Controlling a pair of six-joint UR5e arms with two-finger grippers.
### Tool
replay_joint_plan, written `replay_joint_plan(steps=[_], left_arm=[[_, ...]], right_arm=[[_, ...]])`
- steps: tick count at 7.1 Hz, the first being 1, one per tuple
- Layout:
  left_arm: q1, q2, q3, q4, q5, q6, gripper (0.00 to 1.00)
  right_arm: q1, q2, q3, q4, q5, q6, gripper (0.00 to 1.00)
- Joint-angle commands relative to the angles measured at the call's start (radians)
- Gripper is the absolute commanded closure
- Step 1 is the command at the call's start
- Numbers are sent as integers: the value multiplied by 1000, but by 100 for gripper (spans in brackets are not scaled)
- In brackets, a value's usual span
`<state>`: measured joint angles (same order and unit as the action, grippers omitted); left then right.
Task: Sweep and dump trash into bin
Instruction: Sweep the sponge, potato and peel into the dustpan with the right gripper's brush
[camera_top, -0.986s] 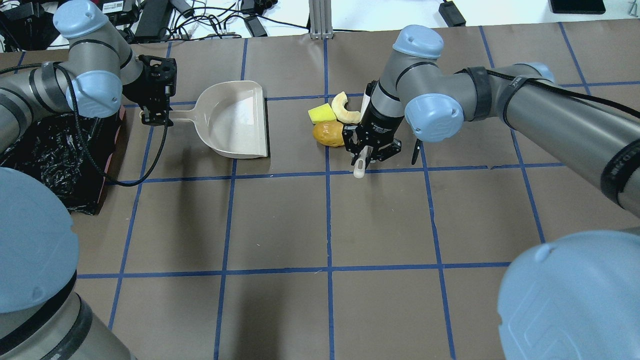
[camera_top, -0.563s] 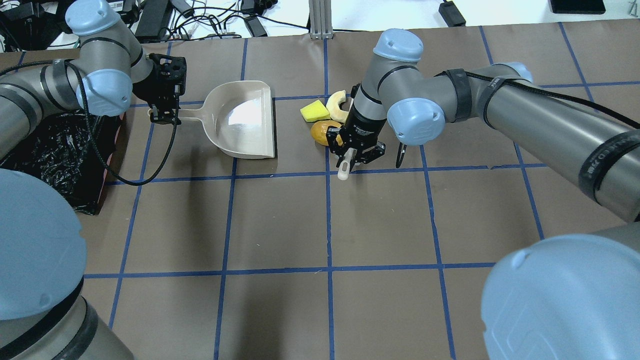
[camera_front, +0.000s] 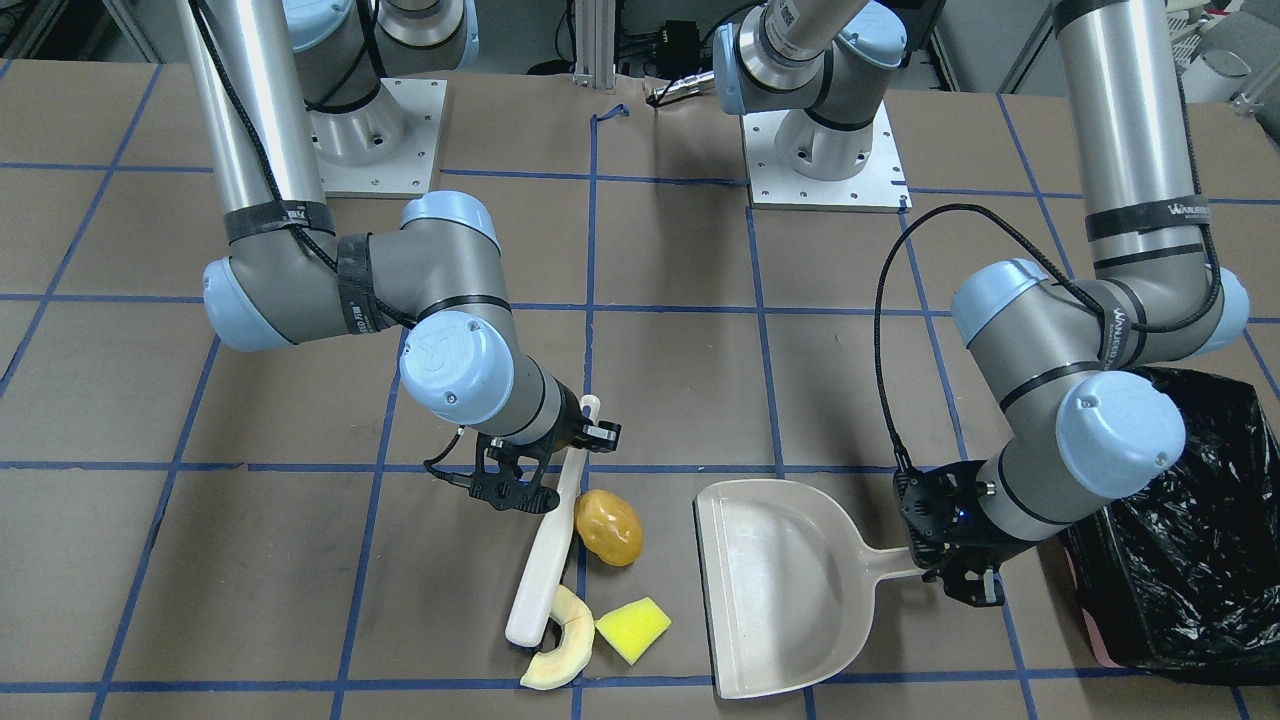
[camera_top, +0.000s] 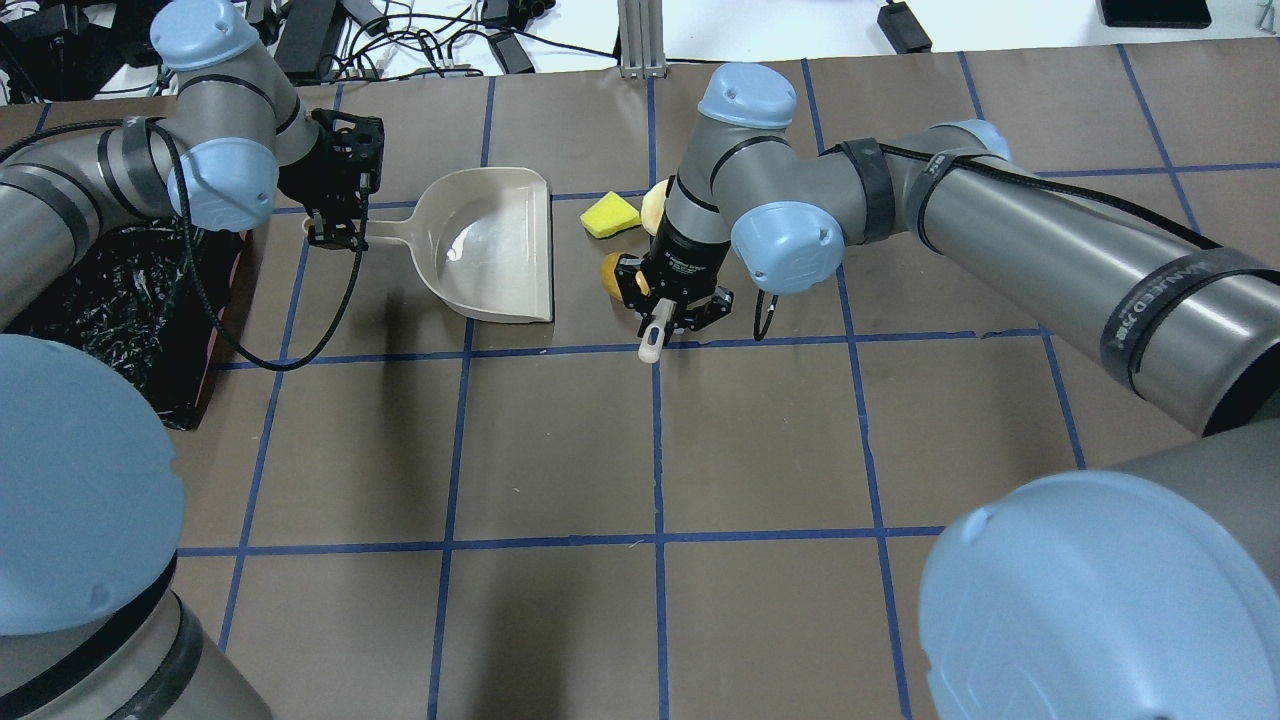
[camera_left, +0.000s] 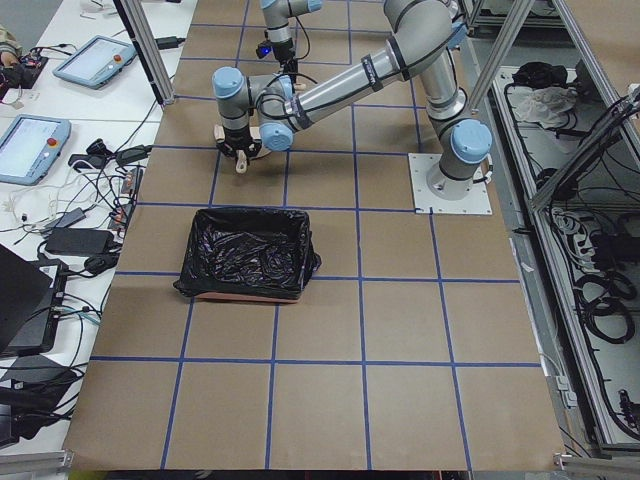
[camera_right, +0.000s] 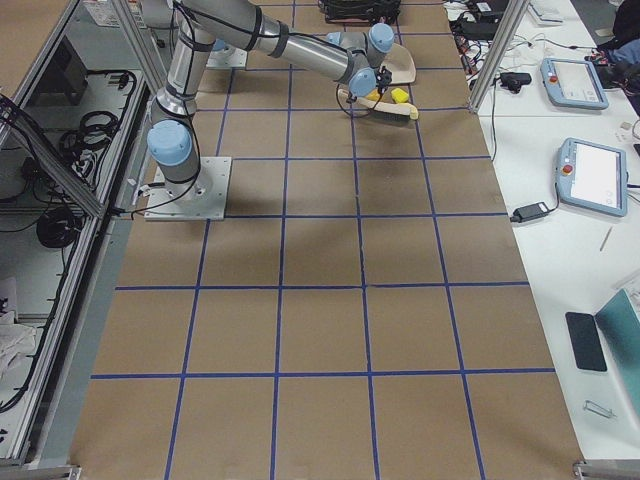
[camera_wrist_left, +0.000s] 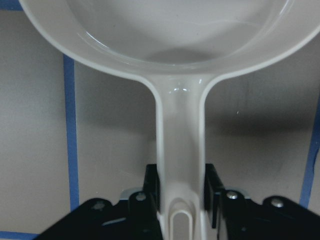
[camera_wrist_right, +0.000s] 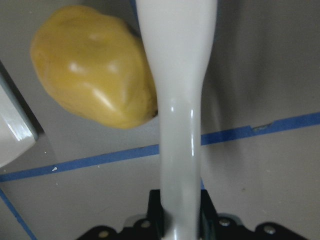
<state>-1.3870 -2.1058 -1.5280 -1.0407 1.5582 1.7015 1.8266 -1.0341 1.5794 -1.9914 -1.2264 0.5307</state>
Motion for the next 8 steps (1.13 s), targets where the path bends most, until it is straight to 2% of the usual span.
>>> replay_joint_plan(steps=[1, 2, 8], left_arm=[[-1, -3, 0, -1, 3, -2, 100], [-1, -6, -1, -1, 5, -3, 100], [-9, -8, -1, -1, 5, -6, 100]], right_arm=[[25, 17, -1, -53, 16, 51, 100], [29, 22, -7, -53, 30, 61, 100], [149, 146, -202, -58, 67, 230, 100]])
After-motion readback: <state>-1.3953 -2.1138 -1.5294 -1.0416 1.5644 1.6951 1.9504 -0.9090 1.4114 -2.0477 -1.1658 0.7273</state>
